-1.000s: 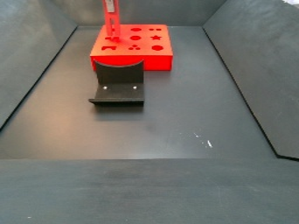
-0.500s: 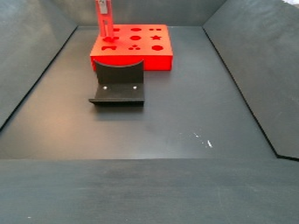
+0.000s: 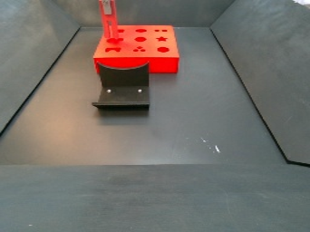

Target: Insert the double-square object.

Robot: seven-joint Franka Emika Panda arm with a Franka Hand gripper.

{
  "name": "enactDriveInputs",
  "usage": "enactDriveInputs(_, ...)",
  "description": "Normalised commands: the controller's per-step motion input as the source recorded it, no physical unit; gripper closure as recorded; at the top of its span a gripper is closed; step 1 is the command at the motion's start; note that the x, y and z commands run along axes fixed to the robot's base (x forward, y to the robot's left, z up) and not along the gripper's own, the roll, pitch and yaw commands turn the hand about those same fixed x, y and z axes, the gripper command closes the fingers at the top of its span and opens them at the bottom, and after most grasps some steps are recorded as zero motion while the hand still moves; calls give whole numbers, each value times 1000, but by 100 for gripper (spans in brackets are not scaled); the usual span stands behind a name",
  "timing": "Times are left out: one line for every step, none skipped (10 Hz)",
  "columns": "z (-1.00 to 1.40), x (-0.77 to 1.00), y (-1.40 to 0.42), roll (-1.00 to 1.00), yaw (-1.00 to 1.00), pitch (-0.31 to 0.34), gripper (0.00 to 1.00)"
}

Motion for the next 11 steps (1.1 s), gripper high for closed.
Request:
enactDriveInputs(-40,-100,120,0,0,0,100)
enactDriveInputs(-51,-183,100,0,0,-10,100)
enactDriveInputs(-9,-197,0,0,57,-40,100)
enactDriveInputs(0,-154,-31,0,17,-34,100)
enactDriveInputs(0,-43,-66,0,20,-29,100)
enactDriveInputs(-3,0,-60,0,34,-33,100)
enactDriveInputs(-71,20,-23,0,66,-24,100)
enactDriveInputs(-57,151,-109,0,129,-14,100)
enactDriveInputs(-186,0,0,0,43,-19,100)
enactDriveInputs(-149,54,-9,0,91,0,100)
enactDriveInputs(-194,0,0,19,83,0,100)
